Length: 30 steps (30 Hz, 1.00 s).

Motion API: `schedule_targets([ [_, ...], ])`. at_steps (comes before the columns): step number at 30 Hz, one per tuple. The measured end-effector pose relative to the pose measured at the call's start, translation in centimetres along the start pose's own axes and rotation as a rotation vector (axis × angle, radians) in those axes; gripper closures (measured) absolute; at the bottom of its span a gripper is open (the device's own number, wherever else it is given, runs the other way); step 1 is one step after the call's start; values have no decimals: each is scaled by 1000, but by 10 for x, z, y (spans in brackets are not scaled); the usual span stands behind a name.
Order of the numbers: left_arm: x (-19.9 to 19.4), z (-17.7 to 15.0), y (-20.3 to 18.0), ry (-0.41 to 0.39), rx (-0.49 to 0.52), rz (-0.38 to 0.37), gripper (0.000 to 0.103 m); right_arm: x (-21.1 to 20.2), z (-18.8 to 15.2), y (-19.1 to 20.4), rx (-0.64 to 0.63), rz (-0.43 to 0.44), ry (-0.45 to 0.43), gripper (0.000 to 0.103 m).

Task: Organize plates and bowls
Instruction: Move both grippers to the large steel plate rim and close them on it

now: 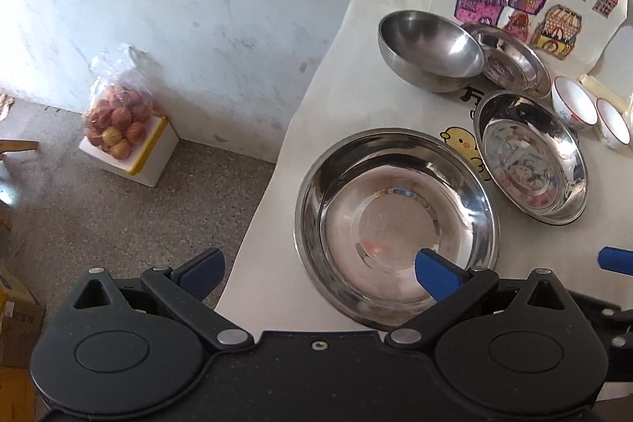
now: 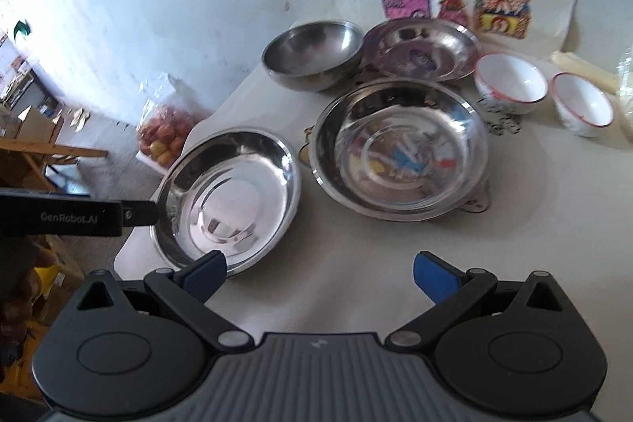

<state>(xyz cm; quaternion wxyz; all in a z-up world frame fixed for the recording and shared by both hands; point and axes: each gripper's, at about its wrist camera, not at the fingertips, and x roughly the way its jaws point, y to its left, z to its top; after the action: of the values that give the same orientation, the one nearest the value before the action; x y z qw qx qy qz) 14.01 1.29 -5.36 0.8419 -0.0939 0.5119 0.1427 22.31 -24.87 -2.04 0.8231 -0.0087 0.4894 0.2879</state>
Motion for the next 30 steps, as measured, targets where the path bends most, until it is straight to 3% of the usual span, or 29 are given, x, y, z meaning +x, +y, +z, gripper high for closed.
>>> schedule_targets([
  [6, 27, 16, 11, 65, 35, -85, 7, 24, 8, 10, 20, -17, 40, 5],
  [16, 56, 31, 31, 157, 42, -188, 33, 54, 16, 24, 106, -45, 91, 24],
  [21, 63, 38, 34, 188, 44, -235, 50, 63, 19, 27, 131, -51, 112, 42],
  [28, 69, 41, 37, 214, 42, -264, 66, 71, 20, 31, 163, -60, 141, 60],
  [30, 70, 41, 40, 220, 42, -265, 72, 73, 20, 32, 174, -62, 145, 69],
])
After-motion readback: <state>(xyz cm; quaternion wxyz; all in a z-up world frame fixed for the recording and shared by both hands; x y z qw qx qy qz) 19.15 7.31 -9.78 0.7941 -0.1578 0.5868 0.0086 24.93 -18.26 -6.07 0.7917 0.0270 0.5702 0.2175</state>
